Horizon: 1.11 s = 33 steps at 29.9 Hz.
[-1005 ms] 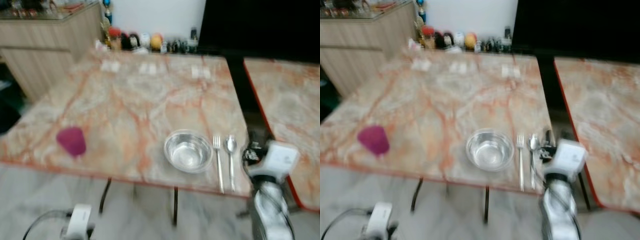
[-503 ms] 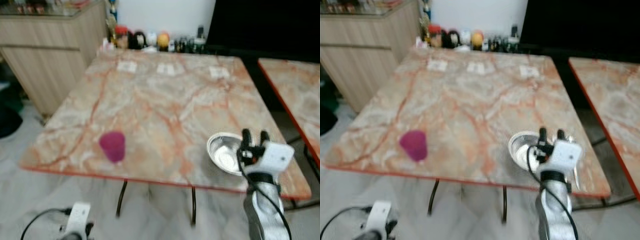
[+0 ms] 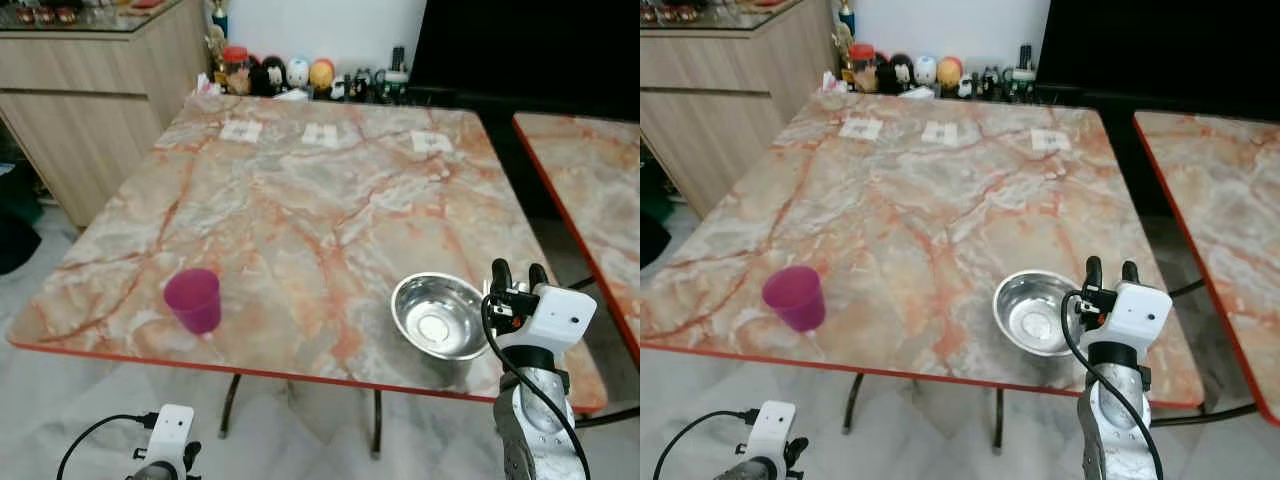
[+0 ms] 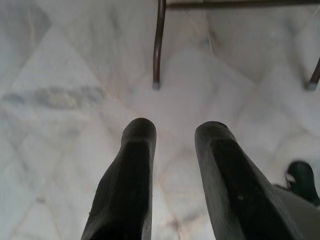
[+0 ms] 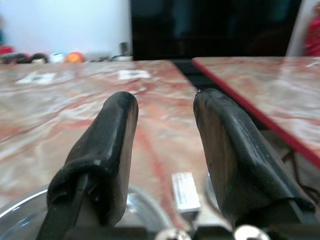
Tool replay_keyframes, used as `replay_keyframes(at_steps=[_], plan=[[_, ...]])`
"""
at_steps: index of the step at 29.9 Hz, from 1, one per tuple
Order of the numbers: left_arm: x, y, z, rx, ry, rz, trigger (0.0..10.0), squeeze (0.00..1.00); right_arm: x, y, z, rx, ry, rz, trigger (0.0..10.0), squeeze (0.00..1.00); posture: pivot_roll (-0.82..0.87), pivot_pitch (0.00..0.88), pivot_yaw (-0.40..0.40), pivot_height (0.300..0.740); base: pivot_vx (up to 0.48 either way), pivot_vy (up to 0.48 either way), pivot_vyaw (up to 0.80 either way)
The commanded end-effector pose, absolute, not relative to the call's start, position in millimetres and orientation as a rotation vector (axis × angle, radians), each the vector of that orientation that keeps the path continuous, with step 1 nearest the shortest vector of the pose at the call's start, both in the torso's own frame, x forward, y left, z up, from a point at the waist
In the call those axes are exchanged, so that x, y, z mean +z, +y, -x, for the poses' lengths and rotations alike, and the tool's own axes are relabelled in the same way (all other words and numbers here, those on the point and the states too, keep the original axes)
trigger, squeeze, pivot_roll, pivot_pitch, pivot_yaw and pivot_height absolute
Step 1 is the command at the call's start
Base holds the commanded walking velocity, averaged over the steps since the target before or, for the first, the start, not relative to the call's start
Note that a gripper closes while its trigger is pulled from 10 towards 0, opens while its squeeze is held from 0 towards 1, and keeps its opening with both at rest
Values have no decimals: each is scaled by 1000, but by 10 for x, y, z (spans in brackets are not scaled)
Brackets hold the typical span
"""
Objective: Setting the table
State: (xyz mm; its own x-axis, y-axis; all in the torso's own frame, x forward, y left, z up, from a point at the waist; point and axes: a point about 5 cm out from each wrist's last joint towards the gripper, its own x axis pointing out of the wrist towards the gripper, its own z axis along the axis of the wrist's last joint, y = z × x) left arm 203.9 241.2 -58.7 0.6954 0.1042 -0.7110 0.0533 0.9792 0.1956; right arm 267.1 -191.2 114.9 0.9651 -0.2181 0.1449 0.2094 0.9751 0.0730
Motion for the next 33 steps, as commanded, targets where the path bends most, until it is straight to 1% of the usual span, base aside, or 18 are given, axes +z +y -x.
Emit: replay_keyframes(at_steps=[1, 6, 7, 8, 13, 16, 17, 18, 19, 22, 25, 26, 27, 30, 33], plan=[[-598, 2459, -1997, 29, 817, -229, 10000, 0, 1089, -1889, -2681, -206, -107, -74, 10000, 0, 41, 27, -14, 740, 0, 0, 0], [-596, 2456, -2000, 28, 815, -229, 10000, 0, 1084, -1861, -2689, -186, -96, -120, 10000, 0, 43, 26, -15, 740, 0, 0, 0], [-595, 2454, -2003, 28, 813, -229, 10000, 0, 1073, -1850, -2687, -184, -77, -130, 10000, 753, 43, 26, -15, 740, 0, 0, 0], [-594, 2454, -2004, 28, 812, -228, 10000, 0, 1080, -1844, -2679, -187, -79, -147, 10000, 1000, 43, 26, -15, 740, 0, 0, 0], [-594, 2451, -2005, 27, 811, -229, 10000, 0, 1097, -1872, -2607, -240, -75, -214, 10000, 1000, 42, 21, -20, 740, 0, 0, 0], [-599, 2444, -2000, 21, 814, -233, 10000, 0, 1134, -1883, -2477, -285, -69, -232, 10000, 1000, 40, 15, -19, 740, 0, 0, 0], [-599, 2443, -2000, 21, 813, -232, 10000, 0, 1153, -1865, -2443, -271, -70, -228, 10000, 906, 38, 13, -20, 740, 0, 0, 0], [-598, 2443, -2001, 21, 813, -232, 10000, 0, 1159, -1858, -2424, -263, -64, -226, 10000, 98, 38, 13, -20, 740, 0, 0, 0], [-598, 2443, -2001, 21, 812, -232, 10000, 0, 1158, -1860, -2404, -264, -56, -229, 10000, 0, 33, 11, -18, 740, 0, 0, 0], [-598, 2439, -2003, 18, 812, -234, 10000, 0, 1132, -1906, -2362, -291, -26, -250, 10000, 0, 31, 8, -19, 740, 0, 0, 0], [-599, 2425, -2008, 11, 813, -240, 10000, 0, 964, -1981, -2352, -362, 92, -306, 10000, 0, 26, 0, -17, 740, 0, 0, 0], [-602, 2413, -2010, 5, 813, -242, 10000, 0, 879, -1988, -2369, -370, 130, -360, 10000, 0, 31, 0, -17, 740, 0, 0, 0], [-601, 2409, -2013, 5, 812, -240, 10000, 0, 829, -1991, -2392, -377, 155, -376, 10000, 0, 34, 0, -18, 740, 0, 0, 0], [-601, 2409, -2013, 6, 812, -239, 10000, 0, 819, -1986, -2411, -383, 164, -389, 10000, 0, 34, 0, -16, 740, 0, 0, 0], [-601, 2414, -2012, 7, 812, -242, 10000, 0, 813, -1934, -2471, -341, 188, -400, 10000, 0, 34, 0, -18, 740, 0, 0, 0]])
